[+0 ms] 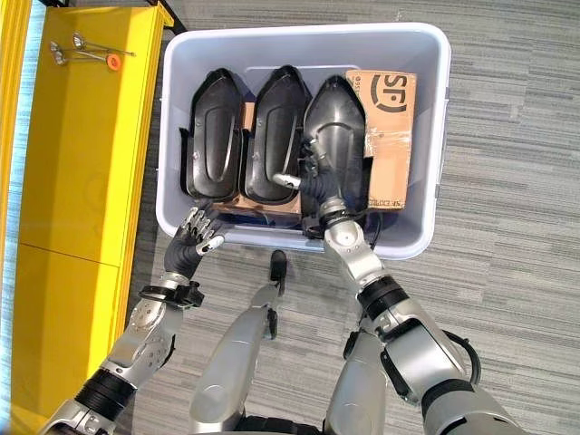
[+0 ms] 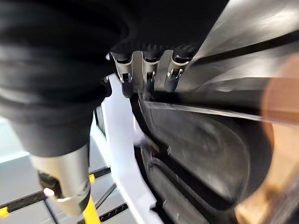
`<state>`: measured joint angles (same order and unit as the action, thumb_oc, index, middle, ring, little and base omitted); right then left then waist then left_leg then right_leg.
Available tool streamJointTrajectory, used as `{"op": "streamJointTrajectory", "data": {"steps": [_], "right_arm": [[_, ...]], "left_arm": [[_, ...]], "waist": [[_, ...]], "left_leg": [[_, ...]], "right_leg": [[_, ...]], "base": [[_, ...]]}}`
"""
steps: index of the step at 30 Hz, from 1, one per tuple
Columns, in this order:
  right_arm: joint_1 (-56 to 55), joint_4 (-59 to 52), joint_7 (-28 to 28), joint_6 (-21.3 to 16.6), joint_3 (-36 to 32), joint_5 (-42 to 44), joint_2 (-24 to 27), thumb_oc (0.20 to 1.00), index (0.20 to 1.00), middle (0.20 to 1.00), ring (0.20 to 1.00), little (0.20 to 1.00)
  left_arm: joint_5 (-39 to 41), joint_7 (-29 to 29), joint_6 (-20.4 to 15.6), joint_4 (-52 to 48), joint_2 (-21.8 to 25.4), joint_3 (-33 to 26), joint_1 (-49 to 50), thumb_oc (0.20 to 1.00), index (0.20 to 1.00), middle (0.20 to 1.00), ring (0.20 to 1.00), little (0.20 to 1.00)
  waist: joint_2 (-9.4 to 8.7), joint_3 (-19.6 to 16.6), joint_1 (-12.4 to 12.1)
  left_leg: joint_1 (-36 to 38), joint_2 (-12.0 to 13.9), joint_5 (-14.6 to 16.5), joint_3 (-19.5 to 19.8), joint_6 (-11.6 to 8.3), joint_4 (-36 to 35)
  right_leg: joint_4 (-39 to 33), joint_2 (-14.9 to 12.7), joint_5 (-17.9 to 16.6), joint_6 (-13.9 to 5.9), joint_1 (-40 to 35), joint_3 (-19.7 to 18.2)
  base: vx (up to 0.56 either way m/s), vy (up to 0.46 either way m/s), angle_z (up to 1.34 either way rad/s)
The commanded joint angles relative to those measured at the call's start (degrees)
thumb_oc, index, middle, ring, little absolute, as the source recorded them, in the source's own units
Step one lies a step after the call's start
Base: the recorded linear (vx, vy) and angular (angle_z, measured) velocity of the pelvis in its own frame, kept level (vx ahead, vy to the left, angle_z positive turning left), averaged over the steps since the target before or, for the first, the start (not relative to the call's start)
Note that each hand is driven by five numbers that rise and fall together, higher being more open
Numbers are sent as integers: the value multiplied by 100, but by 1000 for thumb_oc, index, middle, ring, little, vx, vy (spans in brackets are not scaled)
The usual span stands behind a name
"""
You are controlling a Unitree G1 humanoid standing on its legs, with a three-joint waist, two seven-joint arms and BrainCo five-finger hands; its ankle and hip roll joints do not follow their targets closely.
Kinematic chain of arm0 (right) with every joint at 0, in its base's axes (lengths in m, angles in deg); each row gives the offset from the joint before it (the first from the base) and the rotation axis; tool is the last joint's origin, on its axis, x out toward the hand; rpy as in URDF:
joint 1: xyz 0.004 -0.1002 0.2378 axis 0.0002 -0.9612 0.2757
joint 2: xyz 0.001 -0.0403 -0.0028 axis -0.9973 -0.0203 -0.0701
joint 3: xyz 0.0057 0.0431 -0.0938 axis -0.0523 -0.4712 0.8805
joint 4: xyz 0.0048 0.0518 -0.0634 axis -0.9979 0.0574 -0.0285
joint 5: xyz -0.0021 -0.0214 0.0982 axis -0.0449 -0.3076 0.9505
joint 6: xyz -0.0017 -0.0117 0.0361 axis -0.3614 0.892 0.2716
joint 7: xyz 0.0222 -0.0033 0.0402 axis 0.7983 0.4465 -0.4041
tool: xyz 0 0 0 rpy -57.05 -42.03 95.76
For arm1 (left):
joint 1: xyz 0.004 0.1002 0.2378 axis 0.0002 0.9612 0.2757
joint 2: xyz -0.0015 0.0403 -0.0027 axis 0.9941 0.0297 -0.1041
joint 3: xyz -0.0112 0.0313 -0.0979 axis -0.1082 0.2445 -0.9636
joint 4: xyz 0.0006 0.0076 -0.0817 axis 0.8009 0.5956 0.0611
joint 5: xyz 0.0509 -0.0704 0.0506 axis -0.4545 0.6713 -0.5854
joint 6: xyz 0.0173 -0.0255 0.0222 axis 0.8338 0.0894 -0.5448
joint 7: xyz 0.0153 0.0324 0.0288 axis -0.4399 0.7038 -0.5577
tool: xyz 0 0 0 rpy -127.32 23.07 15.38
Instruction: Move parts from the plastic box to the shelf.
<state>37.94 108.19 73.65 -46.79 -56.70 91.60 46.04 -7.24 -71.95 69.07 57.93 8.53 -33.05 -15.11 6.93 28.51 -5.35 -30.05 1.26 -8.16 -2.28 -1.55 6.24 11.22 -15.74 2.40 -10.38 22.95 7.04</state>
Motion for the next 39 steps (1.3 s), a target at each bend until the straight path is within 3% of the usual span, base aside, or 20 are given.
{"op": "streamJointTrajectory", "data": {"steps": [1, 11, 21, 28, 30, 39], "right_arm": [[-25, -572, -163, -345, -64, -307, -169, 1000, 1000, 1000, 1000, 1000], [-388, -2656, 166, -841, -675, -621, 55, 1000, 1000, 1000, 1000, 1000], [-835, -3985, 461, -1116, -1033, -1029, 182, 1000, 1000, 1000, 1000, 1000], [-1067, -3898, 1142, -869, -1121, -2072, 222, 1000, 1000, 1000, 1000, 1000], [-1094, -3694, 1455, -633, -1172, -2665, 261, 1000, 1000, 1000, 1000, 1000], [-1037, -2607, 2400, -73, -1545, -3346, 171, 1000, 1000, 1000, 1000, 1000]], "left_arm": [[-82, 67, -270, -428, 79, -318, 142, 1000, 1000, 1000, 1000, 1000], [-153, 133, -244, -556, 113, -448, 298, 1000, 1000, 1000, 1000, 1000], [-232, 257, -239, -666, 162, -483, 416, 1000, 1000, 1000, 1000, 1000], [-316, 370, -287, -709, 184, -493, 487, 1000, 1000, 1000, 1000, 1000], [-376, 455, -316, -753, 179, -499, 467, 1000, 1000, 1000, 1000, 1000], [-466, 725, -365, -715, 152, -452, 379, 1000, 1000, 1000, 1000, 1000]], "waist": [[-262, -109, -24], [-379, -92, 97], [-469, -96, 272], [-485, -95, 351], [-487, -84, 365], [-486, -47, 384]], "left_leg": [[-252, 236, 785, -114, -161, 886], [-234, 260, 798, -166, -149, 873], [-223, 299, 783, -186, -168, 846], [-236, 317, 783, -196, -173, 851], [-252, 318, 780, -195, -172, 845], [-305, 318, 785, -188, -160, 865]], "right_leg": [[-168, -104, -417, 205, -95, -66], [-171, -96, -443, 177, -63, -121], [-168, -61, -456, 167, -24, -171], [-156, -44, -452, 172, 3, -191], [-143, -26, -448, 174, 27, -202], [-82, 7, -438, 179, 107, -210]], "base": [[-5, -4, 3], [-5, 4, 0], [-9, 10, -5], [0, 0, 0], [0, 0, 0], [0, 0, 0]]}}
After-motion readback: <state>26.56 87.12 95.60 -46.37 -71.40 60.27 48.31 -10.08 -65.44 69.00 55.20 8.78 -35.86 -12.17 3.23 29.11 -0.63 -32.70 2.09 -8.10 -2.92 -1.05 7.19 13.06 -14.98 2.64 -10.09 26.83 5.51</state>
